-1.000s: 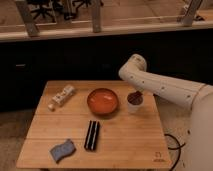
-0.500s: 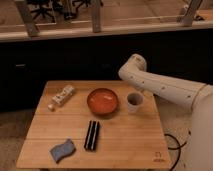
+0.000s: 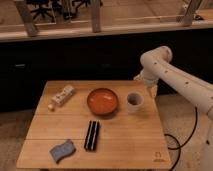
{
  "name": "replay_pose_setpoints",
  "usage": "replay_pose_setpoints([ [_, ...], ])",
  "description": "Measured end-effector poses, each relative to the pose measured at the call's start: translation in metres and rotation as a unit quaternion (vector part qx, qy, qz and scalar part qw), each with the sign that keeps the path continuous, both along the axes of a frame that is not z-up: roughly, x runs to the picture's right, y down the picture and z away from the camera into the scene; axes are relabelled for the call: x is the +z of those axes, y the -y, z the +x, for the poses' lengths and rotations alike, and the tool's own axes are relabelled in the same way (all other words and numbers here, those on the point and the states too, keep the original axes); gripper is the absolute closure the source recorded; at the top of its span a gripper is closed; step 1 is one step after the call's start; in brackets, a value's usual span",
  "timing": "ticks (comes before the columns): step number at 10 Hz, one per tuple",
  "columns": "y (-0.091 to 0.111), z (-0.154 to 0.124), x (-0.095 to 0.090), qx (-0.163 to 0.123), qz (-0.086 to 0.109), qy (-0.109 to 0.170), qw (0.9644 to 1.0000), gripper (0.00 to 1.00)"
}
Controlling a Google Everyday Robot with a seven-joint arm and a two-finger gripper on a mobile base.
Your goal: Place the pepper in the ceramic cup
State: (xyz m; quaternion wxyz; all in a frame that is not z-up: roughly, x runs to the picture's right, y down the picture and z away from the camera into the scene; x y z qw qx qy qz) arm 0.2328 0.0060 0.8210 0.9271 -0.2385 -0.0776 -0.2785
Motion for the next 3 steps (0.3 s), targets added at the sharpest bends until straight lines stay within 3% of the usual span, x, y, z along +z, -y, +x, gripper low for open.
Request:
replay_pose_setpoints([
  [3,0.0008,0.0024,-0.0018,0.012,0.004,0.005,0.9999,0.20],
])
